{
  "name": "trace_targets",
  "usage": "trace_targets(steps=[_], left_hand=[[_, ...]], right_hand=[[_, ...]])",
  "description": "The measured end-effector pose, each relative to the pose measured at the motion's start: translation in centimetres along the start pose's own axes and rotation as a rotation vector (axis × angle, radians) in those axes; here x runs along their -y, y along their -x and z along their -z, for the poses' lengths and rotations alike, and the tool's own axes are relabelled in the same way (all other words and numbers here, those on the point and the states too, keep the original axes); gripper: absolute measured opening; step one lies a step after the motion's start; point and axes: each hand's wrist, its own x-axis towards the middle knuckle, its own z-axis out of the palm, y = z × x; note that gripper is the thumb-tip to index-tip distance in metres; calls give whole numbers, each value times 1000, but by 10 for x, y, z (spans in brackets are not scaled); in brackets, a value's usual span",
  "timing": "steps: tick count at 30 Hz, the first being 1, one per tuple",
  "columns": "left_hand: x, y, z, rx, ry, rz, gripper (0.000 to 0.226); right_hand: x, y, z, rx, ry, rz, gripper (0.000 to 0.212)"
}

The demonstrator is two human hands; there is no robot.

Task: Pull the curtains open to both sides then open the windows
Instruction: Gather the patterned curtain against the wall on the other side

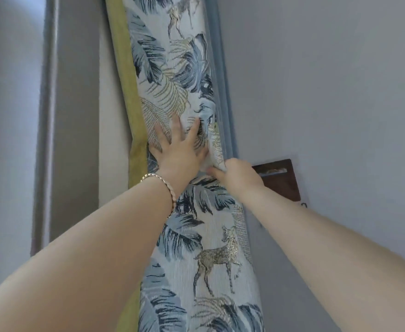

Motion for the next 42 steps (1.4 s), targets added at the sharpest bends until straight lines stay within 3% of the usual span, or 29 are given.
trace_targets(steps=[11, 16, 27, 35, 42], left_hand=[[-24, -139, -164, -222, -55, 84, 63], [-30, -200, -230, -291, -59, 46, 62], [-49, -283, -383, -87, 27, -46, 61], [-40, -275, -412, -156, 102, -39, 55], [-27, -190, -395, -1, 106, -20, 52]], right_hand=[[-113, -176, -45, -90, 90, 95, 50], [-164, -255, -69, -128, 88, 86, 42], [-275, -356, -125, -160, 310, -69, 49], [-284, -352, -137, -179, 316, -35, 45], [-270, -296, -137, -113, 236, -37, 47]])
